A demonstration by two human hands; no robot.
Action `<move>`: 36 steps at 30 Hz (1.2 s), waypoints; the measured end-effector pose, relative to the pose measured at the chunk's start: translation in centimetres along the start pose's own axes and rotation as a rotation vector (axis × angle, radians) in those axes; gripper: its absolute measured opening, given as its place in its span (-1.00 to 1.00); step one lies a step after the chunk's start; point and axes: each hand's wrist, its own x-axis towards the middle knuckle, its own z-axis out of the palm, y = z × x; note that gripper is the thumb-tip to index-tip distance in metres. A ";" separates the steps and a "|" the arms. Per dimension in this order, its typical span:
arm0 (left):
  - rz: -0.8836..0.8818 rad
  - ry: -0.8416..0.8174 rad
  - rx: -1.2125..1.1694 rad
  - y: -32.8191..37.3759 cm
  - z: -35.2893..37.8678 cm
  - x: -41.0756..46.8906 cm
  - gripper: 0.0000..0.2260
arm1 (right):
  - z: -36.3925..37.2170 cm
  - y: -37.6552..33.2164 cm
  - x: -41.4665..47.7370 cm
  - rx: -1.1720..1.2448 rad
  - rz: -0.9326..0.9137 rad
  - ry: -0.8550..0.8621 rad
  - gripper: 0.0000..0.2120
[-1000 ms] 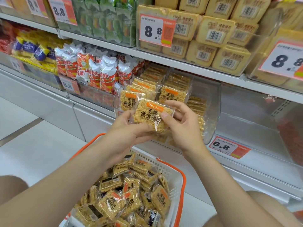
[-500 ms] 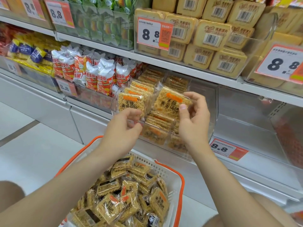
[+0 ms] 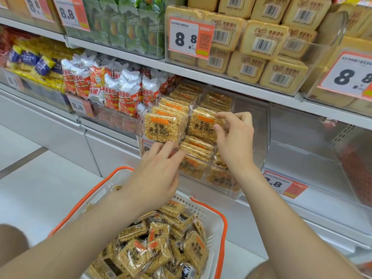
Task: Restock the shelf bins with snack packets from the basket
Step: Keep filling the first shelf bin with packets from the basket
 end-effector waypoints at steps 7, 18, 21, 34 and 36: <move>0.021 0.035 -0.011 -0.4 0.2 0.1 -0.54 | 0.7 -0.1 -0.5 -0.208 -0.058 0.028 -0.66; -0.006 -0.025 -0.006 -0.3 -0.4 -0.5 -0.96 | -1.0 -2.5 -4.9 0.025 -0.410 -0.095 -0.83; -0.056 -0.292 0.093 -0.7 0.6 -1.2 -0.88 | -0.9 -2.2 -7.8 -0.044 -0.461 -0.535 -0.80; 0.025 -0.968 0.221 -0.3 6.1 -2.4 -0.65 | 7.1 5.6 -15.5 -0.503 -0.374 -1.405 -0.47; 0.020 -0.980 0.208 -0.5 6.4 -2.5 -0.63 | 7.9 6.1 -17.0 -0.579 -0.432 -1.506 -0.31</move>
